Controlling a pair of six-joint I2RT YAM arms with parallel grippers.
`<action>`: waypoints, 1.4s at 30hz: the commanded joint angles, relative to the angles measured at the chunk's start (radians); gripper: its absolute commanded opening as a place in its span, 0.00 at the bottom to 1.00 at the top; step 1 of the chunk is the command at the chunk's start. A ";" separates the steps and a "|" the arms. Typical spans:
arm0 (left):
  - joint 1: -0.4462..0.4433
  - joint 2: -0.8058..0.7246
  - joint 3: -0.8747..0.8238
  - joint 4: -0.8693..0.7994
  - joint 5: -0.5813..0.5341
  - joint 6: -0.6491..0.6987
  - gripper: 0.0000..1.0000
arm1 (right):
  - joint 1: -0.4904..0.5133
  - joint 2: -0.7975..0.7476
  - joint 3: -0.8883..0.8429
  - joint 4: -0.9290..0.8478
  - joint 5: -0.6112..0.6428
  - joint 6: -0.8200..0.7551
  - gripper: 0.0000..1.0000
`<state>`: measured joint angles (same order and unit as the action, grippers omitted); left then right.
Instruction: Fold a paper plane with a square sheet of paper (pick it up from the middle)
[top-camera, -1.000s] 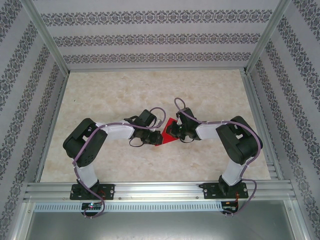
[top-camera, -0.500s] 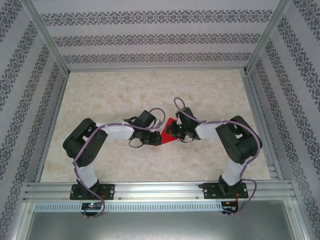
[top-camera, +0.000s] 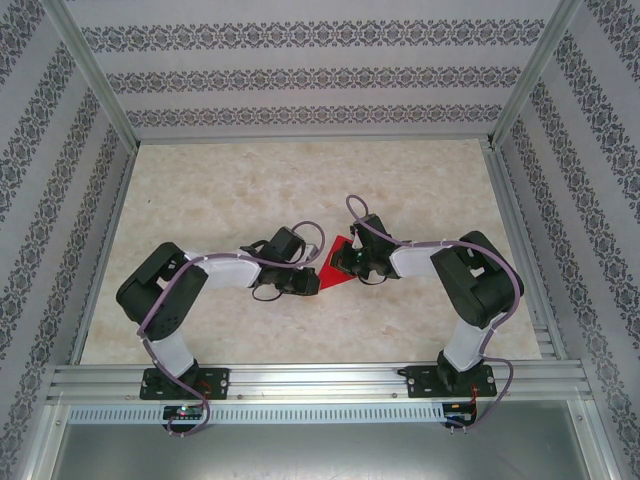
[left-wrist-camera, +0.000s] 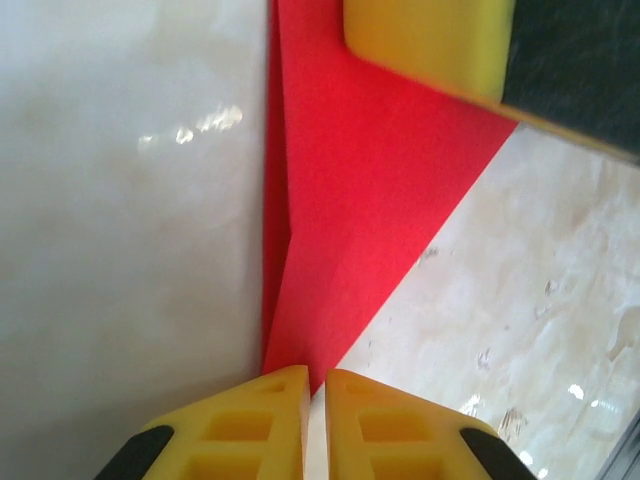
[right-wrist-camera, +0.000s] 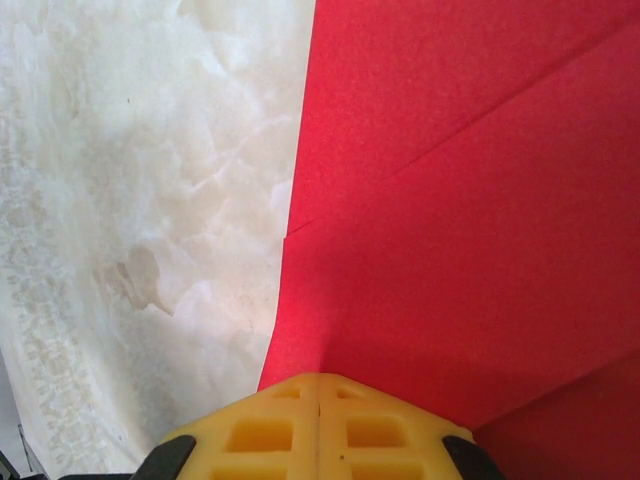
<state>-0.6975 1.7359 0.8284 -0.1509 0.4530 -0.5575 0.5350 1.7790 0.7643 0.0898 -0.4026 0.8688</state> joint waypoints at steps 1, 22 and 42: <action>0.010 -0.027 -0.036 -0.131 0.035 0.020 0.13 | -0.001 0.076 -0.040 -0.175 0.100 -0.027 0.04; 0.054 0.099 0.159 0.025 0.134 -0.024 0.11 | 0.003 0.092 -0.049 -0.149 0.087 -0.013 0.04; 0.054 0.101 0.035 -0.125 0.078 0.066 0.08 | 0.005 0.107 -0.029 -0.196 0.102 -0.026 0.04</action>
<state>-0.6544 1.8469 0.9318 -0.1467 0.5602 -0.5274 0.5350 1.7943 0.7795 0.0799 -0.4221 0.8658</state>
